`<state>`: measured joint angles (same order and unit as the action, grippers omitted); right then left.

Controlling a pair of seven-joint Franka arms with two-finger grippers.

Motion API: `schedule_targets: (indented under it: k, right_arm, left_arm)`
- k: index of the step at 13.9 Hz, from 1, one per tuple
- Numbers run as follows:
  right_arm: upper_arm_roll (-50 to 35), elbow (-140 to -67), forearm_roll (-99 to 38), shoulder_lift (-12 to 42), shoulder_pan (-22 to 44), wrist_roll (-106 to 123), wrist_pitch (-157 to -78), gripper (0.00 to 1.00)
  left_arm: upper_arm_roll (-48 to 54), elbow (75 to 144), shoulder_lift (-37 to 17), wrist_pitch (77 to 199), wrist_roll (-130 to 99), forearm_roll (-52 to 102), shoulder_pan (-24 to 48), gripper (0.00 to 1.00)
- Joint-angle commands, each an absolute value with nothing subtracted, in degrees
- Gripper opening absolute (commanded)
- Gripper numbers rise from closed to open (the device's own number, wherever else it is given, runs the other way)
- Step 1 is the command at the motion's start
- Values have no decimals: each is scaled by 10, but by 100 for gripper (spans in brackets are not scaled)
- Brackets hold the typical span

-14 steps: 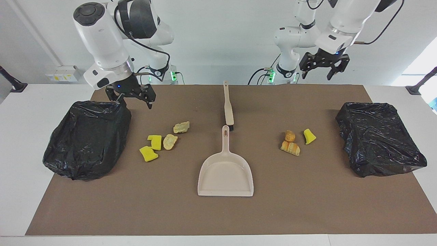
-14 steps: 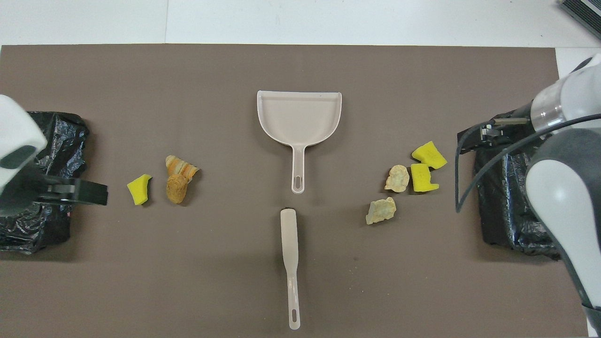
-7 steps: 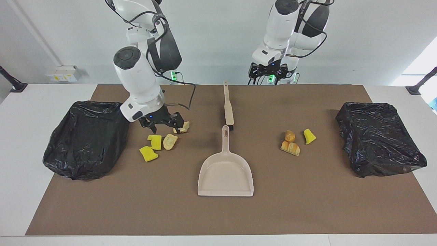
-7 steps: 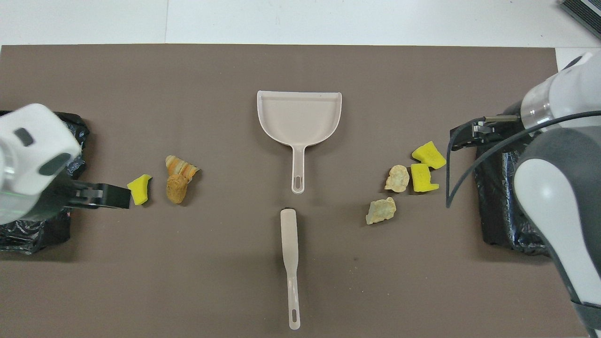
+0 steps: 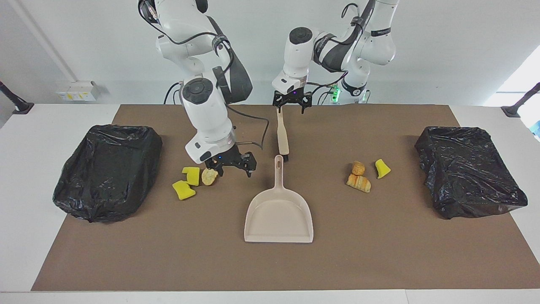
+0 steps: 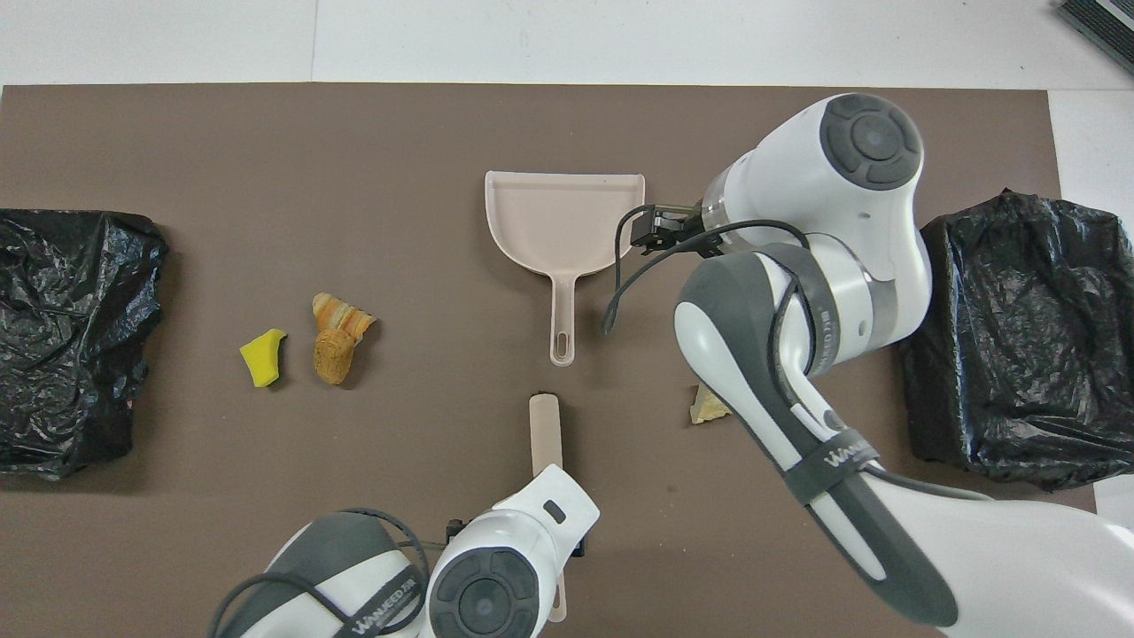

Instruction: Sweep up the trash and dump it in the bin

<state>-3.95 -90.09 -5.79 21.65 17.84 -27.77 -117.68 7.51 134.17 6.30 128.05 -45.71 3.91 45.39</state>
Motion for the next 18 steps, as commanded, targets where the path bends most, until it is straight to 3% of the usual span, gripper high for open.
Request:
schedule_targets:
  k: [1,5,7,11,14,15,17,18]
  right_arm:
    - [-38,-896,-31,236,207,-310,-1203,100]
    - [-38,-894,-12,260,251,-355,-1216,100]
    - [-38,-897,3,262,258,-358,-1236,100]
    - [-40,-917,-14,265,263,-360,-1239,100]
    - [-47,-935,-17,266,276,-356,-1238,98]
    - [-47,-935,-17,266,279,-356,-1234,97]
    - [-47,-934,-16,265,282,-353,-1234,97]
    - [-47,-933,-16,266,283,-353,-1237,97]
  left_arm:
    - [63,1344,30,1331,-486,43,476,100]
    - [63,1377,22,1342,-489,43,508,100]
    - [63,1373,15,1332,-487,43,514,83]
    - [62,1354,24,1297,-487,43,510,83]
    - [62,1352,26,1296,-487,43,506,69]
    - [62,1352,27,1296,-487,43,505,53]
    - [62,1351,28,1282,-485,43,505,0]
    - [61,1348,29,1273,-483,43,504,0]
